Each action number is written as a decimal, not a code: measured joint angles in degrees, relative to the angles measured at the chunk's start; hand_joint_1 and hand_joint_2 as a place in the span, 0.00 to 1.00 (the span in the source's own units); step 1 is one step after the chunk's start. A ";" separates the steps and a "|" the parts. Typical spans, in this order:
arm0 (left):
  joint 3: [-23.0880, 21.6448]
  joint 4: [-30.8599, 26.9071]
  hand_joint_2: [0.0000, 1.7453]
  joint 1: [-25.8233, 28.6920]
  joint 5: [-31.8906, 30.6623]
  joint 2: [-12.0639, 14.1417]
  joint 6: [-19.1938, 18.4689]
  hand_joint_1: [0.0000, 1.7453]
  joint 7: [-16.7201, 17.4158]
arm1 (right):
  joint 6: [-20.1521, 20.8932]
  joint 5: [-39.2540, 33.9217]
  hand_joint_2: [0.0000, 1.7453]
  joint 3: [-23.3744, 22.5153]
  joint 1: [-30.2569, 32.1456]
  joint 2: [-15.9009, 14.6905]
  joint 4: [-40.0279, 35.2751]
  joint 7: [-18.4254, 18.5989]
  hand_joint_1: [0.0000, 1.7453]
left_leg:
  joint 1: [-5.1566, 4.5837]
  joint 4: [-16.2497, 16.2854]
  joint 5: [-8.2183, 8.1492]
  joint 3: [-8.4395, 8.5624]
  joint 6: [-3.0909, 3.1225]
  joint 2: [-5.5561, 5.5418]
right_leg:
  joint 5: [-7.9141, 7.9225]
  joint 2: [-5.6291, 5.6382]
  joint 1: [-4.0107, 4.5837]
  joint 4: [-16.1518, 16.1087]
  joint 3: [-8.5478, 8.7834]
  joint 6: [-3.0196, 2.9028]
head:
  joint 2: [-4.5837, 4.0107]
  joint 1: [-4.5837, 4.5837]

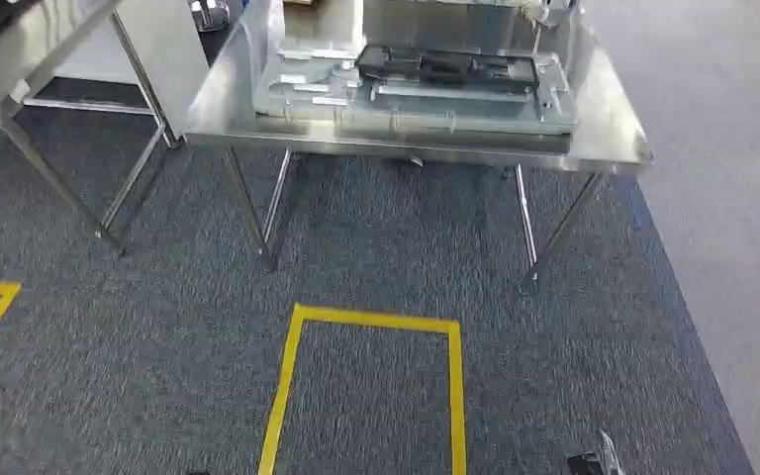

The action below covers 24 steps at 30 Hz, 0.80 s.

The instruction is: Take the parts from the cabinet and place them on the table.

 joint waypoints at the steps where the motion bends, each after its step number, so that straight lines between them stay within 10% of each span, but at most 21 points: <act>1: 0.18 0.00 0.00 0.08 0.13 0.00 0.11 0.00 -0.15 | 0.50 0.13 0.00 -2.19 -0.36 0.63 2.12 -0.15 0.00 | -0.02 0.05 0.71 -0.84 -0.05 0.07 | -1.39 0.01 -0.10 3.60 -0.35 0.18 | 0.00 -0.02; 7: 0.46 0.00 0.00 0.22 0.28 0.00 0.20 0.00 -0.35 | 0.70 0.15 0.00 -5.22 -0.64 1.83 4.68 -0.20 0.00 | -0.02 0.27 1.67 -2.24 -0.21 0.17 | 0.08 0.02 -0.23 6.50 0.01 0.37 | 0.00 0.00; 8: 0.74 0.00 0.00 0.31 0.28 -0.02 0.33 0.00 -0.41 | 0.65 0.20 0.00 -7.14 -0.63 2.91 6.53 -0.28 0.00 | 0.06 0.56 2.41 -3.53 -0.45 0.27 | 3.18 0.02 -0.34 6.18 1.52 0.46 | 0.00 0.00; 9: 1.33 0.00 0.00 0.27 0.35 -0.02 0.72 0.00 -0.52 | 0.55 1.37 0.00 -11.33 -1.82 6.13 9.97 3.53 0.00 | -0.02 1.69 4.10 -6.16 -1.65 0.53 | 4.00 0.01 -0.43 -9.00 14.48 0.10 | 0.00 0.00; 10: 1.42 0.00 0.00 0.26 0.39 -0.02 0.79 0.00 -0.52 | 0.11 2.20 0.00 -12.48 -2.27 6.80 10.86 5.60 0.00 | -0.04 1.79 4.52 -6.25 -2.02 0.82 | 2.46 0.14 -0.18 -13.41 16.63 -0.44 | 0.00 -0.04; 13: 2.14 0.00 0.00 0.33 0.79 -0.04 1.05 0.00 -0.52 | -2.72 4.29 0.00 -15.58 -2.56 8.81 14.12 11.59 0.00 | 0.12 0.93 7.05 -6.99 -3.30 1.07 | 3.49 0.25 0.35 -13.81 15.04 -1.78 | 0.00 -0.02; 15: 2.82 0.00 0.00 0.35 0.79 -0.04 1.44 0.00 -0.52 | -4.92 5.55 0.00 -16.87 -2.74 8.94 16.46 15.75 0.00 | 0.58 3.04 2.25 -8.28 -3.84 0.52 | 5.14 -0.10 0.09 -13.86 13.33 -2.83 | 0.00 -0.04; 18: 3.17 0.00 0.00 0.83 0.68 -0.04 1.84 0.00 -0.57 | -6.49 7.41 0.00 -17.81 -2.84 8.91 18.68 22.65 0.00 | 0.62 14.41 -6.98 -10.41 -4.19 0.25 | 6.99 -0.44 0.41 -13.82 10.74 -3.84 | 0.00 -0.02; 20: 3.28 0.02 0.00 0.65 0.35 -0.09 2.66 0.00 -0.52 | -6.47 8.87 0.00 -18.48 -2.91 8.48 20.01 27.68 0.00 | 0.63 19.68 -4.04 -10.42 -4.32 0.26 | 8.20 -1.12 0.64 -13.38 8.75 -3.79 | 0.00 -0.02; 22: 3.54 0.02 0.00 0.61 0.35 -0.33 4.46 0.00 -0.52 | -5.42 10.21 0.00 -18.50 -3.08 7.54 21.37 32.38 0.00 | 0.62 17.45 1.59 -6.95 -4.14 0.36 | 9.05 -2.02 0.70 -12.51 6.79 -3.57 | 0.00 -0.02; 24: 3.87 0.00 0.00 0.43 0.35 -0.70 5.36 0.00 -0.52 | -3.91 11.02 0.00 -18.50 -3.18 6.95 22.37 34.62 0.00 | 0.35 7.70 -0.90 1.24 -3.37 2.86 | 9.48 -2.75 0.76 -11.29 5.68 -3.09 | 0.00 -0.04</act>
